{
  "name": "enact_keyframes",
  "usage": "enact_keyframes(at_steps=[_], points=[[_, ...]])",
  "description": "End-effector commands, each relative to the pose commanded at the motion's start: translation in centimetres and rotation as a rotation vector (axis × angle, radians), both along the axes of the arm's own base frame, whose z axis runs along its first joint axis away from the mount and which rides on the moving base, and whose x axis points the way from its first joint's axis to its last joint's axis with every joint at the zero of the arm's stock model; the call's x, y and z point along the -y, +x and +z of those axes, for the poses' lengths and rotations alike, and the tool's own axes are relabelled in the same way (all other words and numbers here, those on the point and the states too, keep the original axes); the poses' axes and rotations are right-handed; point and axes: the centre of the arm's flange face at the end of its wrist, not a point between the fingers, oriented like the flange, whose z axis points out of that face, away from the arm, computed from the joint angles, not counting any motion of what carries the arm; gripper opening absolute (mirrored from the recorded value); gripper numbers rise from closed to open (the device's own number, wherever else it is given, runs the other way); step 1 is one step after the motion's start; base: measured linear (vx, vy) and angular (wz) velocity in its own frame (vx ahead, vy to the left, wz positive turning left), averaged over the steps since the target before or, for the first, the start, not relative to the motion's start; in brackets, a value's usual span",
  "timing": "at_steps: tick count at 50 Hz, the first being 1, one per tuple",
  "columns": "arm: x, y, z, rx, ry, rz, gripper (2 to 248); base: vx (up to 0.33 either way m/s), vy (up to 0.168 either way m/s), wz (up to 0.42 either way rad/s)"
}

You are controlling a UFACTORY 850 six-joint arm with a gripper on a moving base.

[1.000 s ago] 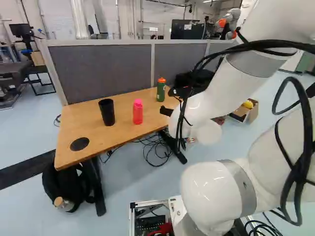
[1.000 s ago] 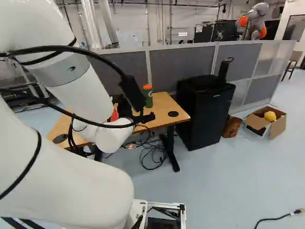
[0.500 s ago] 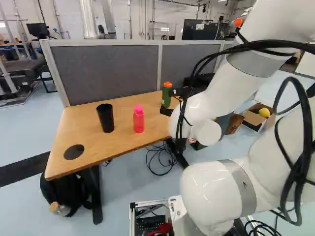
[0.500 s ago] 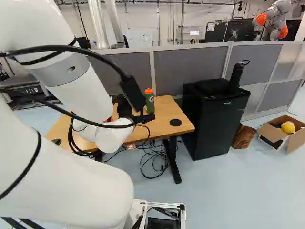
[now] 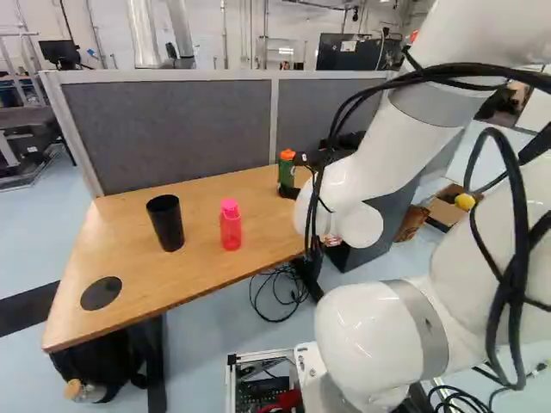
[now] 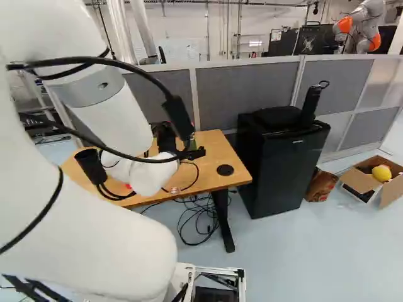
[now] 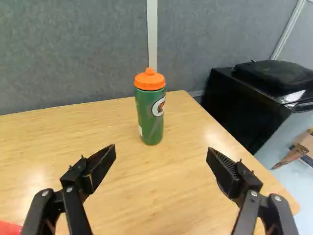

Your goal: Pick up the green bottle from the table

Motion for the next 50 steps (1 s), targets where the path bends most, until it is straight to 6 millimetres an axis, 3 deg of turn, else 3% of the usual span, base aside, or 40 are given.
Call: enact_keyframes(at_steps=[27, 50], points=[[-0.3, 4.9, 0.4, -0.011, 0.0, 0.009, 247, 0.0, 0.0, 0.0], [-1.7, 9.7, 0.5, -0.01, 0.0, 0.044, 247, 0.0, 0.0, 0.0]])
